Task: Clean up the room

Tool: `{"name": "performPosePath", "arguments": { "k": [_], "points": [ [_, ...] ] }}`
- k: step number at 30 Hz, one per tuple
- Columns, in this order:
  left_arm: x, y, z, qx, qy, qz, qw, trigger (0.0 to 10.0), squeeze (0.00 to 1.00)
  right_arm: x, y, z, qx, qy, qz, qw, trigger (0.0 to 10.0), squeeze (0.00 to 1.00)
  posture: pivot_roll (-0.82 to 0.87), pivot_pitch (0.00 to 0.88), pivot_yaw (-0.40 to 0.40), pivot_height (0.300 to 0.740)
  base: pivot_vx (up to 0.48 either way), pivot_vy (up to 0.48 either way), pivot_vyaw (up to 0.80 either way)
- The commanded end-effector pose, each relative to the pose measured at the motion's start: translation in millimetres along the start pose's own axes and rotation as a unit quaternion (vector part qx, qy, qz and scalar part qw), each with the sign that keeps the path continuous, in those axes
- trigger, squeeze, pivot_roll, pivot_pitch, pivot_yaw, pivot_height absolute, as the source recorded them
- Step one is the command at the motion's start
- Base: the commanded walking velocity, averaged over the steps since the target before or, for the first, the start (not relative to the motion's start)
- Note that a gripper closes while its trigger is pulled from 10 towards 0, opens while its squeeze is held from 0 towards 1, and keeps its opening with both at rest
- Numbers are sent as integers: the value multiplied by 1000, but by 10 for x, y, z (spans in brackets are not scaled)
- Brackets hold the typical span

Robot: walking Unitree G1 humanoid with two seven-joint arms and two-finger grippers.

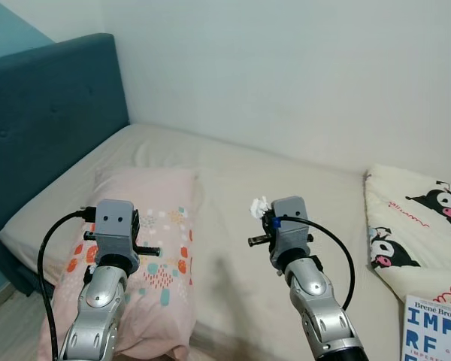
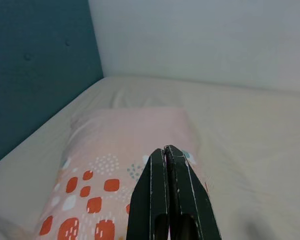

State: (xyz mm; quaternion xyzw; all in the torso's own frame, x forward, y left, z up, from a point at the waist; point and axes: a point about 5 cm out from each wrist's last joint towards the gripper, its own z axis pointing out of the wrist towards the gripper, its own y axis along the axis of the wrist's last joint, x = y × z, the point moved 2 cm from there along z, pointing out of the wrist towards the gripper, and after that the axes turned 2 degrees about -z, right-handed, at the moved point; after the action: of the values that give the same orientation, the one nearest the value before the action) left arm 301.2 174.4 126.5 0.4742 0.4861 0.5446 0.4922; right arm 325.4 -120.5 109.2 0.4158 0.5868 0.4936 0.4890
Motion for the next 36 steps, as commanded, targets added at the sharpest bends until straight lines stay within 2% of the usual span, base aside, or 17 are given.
{"name": "performPosePath", "arguments": {
  "k": [1,7,17,36],
  "points": [
    [-12,-62,-13,10,0,-6,1000,10000,0,-22,-47,-1,13,-3,9,1000,10000,0,21,0,-93,740,0,0,800],
    [-10,-96,-21,20,5,-17,1000,10000,0,25,-46,-5,17,12,17,1000,10000,0,22,0,-101,740,0,0,800],
    [-30,-200,-55,47,-8,-8,999,10000,0,81,-2,59,13,23,21,999,10000,0,23,0,-108,740,0,0,800],
    [-31,-114,-62,31,-1,-4,1000,10000,0,127,9,125,14,32,27,999,10000,0,42,0,-109,740,0,0,800]
  ]
}}
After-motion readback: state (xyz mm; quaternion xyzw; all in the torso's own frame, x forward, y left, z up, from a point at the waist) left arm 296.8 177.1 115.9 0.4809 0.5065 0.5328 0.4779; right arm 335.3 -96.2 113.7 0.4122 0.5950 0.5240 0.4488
